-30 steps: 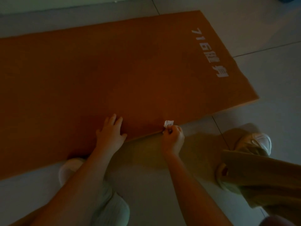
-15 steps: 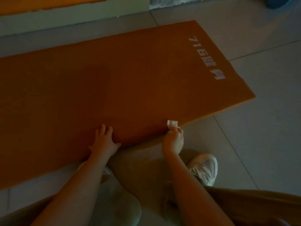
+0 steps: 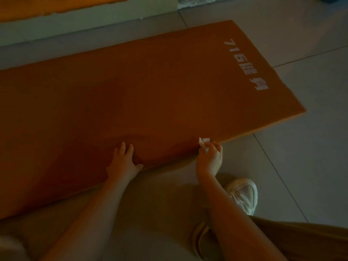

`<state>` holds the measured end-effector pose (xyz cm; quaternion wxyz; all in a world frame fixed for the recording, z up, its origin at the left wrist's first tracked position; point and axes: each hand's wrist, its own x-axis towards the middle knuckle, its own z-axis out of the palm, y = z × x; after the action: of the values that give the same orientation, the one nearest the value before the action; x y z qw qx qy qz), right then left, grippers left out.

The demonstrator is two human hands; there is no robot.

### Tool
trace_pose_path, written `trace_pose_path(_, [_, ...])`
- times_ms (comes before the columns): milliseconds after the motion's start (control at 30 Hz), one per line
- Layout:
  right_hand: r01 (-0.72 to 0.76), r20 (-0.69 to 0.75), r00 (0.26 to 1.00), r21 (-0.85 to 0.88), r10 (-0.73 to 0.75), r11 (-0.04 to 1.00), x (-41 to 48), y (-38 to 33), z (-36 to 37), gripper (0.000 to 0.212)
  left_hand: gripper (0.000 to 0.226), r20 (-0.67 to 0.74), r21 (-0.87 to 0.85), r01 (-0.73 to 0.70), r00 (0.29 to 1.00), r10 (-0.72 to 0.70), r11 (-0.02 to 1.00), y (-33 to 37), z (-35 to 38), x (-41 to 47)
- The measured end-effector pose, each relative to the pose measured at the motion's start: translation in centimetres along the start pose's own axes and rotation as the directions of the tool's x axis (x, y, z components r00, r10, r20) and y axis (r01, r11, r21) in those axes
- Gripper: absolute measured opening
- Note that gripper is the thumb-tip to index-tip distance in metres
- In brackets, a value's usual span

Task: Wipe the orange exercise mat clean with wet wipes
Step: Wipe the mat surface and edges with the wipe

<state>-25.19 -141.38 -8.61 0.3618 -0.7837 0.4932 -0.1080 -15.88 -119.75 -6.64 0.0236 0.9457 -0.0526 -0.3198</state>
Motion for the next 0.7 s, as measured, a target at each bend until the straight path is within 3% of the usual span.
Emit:
trace_pose_path(167, [-0.064,-0.081,0.994,0.062,0.069,0.996,-0.3,-0.5,0.8,0.023,0.080,-0.007,0.000,-0.088,0.996,0.088,0.996,-1.8,-0.6,-0.4])
trace_pose_path(300, [-0.120,-0.117,0.985,0.063,0.126,0.991,-0.4,-0.7,1.3,0.023,0.082,-0.127,-0.018,0.067,0.990,-0.069,0.998,-9.2,-1.8,-0.2])
trace_pose_path(367, [-0.124,-0.126,0.983,0.051,0.129,0.991,-0.8,-1.0,1.7,0.023,0.082,-0.077,-0.063,0.135,0.987,-0.140,0.989,-13.4,-1.6,-0.2])
trace_pose_path(533, [-0.083,-0.011,0.996,0.079,0.084,0.993,-5.4,-2.4,4.3,0.019,0.078,-0.067,-0.099,0.115,0.990,-0.122,0.988,-15.0,-0.3,-0.3])
trace_pose_path(600, [-0.133,0.076,0.990,0.218,0.119,0.967,-8.5,-3.1,6.0,0.018,0.077,-0.079,-0.103,0.106,0.990,-0.115,0.989,-14.7,-0.2,-0.2])
trace_pose_path(700, [-0.291,0.193,0.956,0.487,0.223,0.824,-11.8,-3.8,7.8,0.017,0.077,-0.089,-0.086,0.111,0.989,-0.119,0.990,-14.8,-0.2,0.0])
